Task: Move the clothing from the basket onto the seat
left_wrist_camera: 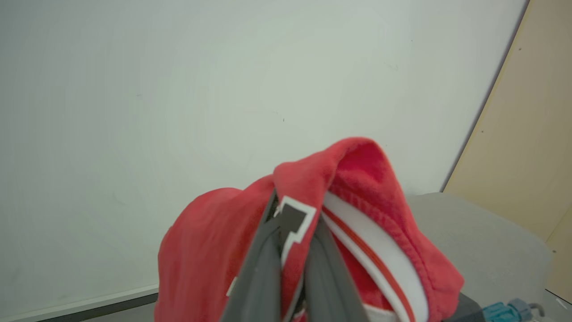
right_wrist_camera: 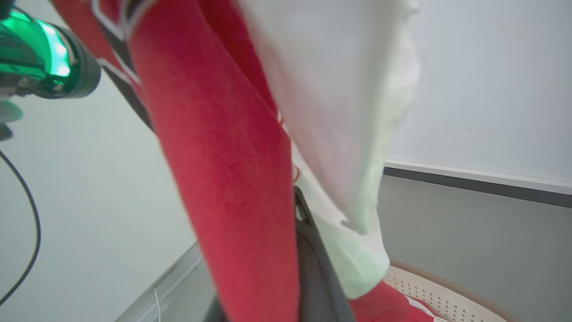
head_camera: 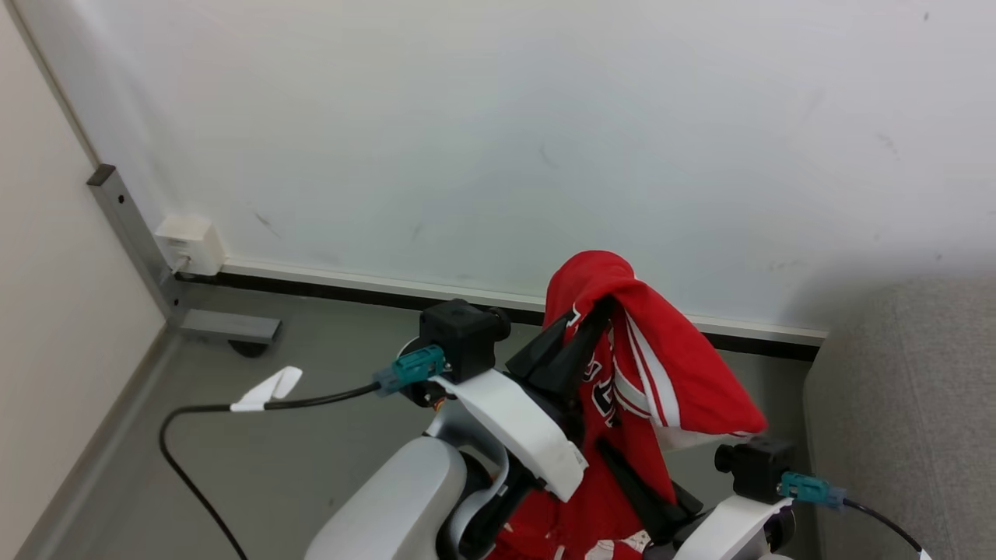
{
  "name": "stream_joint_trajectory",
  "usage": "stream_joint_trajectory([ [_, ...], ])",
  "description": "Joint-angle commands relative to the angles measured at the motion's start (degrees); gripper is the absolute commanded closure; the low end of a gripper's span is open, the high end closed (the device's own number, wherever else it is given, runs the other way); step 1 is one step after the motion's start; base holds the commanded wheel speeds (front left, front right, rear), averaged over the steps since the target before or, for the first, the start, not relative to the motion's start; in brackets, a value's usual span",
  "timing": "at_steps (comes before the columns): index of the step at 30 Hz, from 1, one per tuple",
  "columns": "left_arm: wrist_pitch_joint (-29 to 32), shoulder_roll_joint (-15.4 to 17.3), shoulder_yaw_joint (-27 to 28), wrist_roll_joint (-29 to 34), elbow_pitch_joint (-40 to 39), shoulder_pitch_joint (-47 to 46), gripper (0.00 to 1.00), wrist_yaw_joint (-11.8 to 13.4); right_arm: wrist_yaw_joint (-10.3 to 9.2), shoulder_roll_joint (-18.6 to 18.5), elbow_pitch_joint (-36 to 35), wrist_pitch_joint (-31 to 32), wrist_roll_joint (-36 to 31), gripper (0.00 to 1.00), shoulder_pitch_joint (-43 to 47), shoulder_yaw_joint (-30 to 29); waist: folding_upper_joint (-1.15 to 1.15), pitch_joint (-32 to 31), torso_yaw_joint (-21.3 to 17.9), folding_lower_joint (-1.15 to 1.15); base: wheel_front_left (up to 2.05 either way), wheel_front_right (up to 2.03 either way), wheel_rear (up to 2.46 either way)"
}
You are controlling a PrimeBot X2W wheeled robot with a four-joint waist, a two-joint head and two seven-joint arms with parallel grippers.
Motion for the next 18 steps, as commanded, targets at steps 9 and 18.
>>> stream_joint_trajectory([
  [9,-0.92,1.85,1.53,-1.15,3.08,1.69,1.00,1.26,-0.12,-1.12,-3.52,-0.13,-5.91,1.00,3.32,-8.01,0.00,0.27,-3.28,0.00,0.00,0.00,0.00],
  [18,-3.11,1.89,1.29,-1.25,5.92,3.21,0.09,1.66,-0.12,-2.15,-6.96,-0.14,-12.52,1.00,4.85,-16.07,0.00,1.24,-6.64,0.00,0.00,0.00,0.00],
])
